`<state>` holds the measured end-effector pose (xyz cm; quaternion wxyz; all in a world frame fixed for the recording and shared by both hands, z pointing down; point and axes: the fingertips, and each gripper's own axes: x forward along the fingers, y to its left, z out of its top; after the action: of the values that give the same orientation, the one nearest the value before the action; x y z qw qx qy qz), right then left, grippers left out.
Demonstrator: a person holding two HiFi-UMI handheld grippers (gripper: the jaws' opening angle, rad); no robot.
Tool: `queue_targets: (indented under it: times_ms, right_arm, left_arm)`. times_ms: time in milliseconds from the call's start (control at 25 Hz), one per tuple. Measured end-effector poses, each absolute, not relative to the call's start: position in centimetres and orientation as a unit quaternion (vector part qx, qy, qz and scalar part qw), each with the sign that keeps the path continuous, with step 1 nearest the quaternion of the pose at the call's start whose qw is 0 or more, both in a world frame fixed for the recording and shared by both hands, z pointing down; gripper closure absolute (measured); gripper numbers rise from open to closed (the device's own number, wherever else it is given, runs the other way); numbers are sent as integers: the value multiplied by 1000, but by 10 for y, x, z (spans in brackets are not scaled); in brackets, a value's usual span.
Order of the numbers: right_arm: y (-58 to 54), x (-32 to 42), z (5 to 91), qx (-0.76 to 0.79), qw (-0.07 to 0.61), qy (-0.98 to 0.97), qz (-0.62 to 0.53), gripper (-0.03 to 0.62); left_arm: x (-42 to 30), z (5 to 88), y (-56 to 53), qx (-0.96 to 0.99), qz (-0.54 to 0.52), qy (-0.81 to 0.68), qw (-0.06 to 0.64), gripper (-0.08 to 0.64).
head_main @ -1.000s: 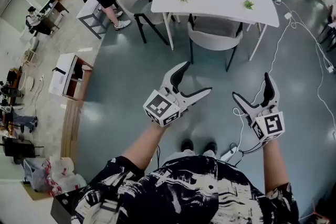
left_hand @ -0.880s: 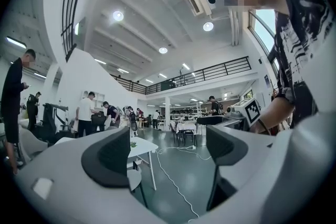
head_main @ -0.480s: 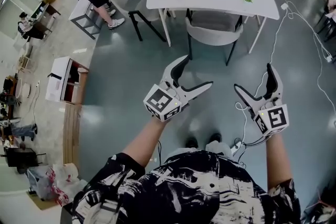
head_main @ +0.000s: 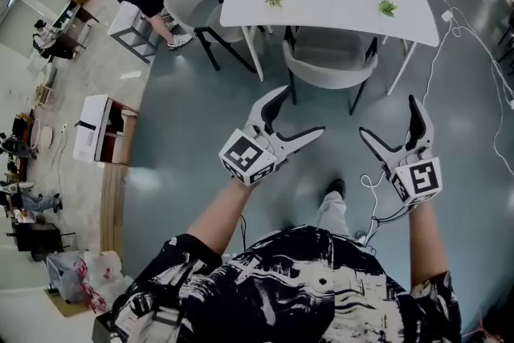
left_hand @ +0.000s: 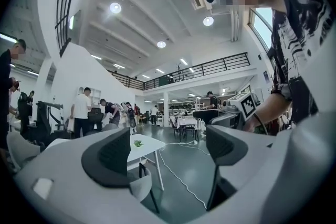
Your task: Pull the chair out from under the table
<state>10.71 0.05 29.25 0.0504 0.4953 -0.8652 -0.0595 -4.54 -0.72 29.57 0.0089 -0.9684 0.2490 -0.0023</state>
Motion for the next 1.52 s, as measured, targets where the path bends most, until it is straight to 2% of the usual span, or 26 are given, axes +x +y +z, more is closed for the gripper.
queue_targets:
  times_ms: [320,640,840,1080,1240,1360,1440,1480,1520]
  right_arm:
    - [-134,156,325,430,100,-895,-54,55]
    - [-222,151,396,370,193,-908,-51,55]
    - [-256,149,474,323,301,-896,-55,57]
    - [-295,166,607,222,454,-858,-91,57]
    - [-312,174,699,131,530,-826,-143,57]
    - [-323,176,751,81,561,-801,-193,57]
    - [-328,172,772,60,562,-799,-208,69]
    - [-330,168,779,52,558,-800,-215,88]
    - [-331,163,784,44,553,-801,-225,142]
  left_arm:
    - [6,317,-129,-956,-39,290,3,130]
    - [8,378,-209,-962,-99,254,6,132]
    - [-2,456,-258,-960,-200,196,26,132]
    - [-18,584,-321,-930,-341,106,87,132]
    - [-19,657,-348,-903,-403,42,146,132]
    - [-20,703,-362,-881,-433,1,190,132]
    - [-22,727,-367,-875,-442,-16,196,132]
    - [-23,738,-366,-874,-444,-26,194,133]
    - [-23,747,-365,-874,-446,-35,191,133]
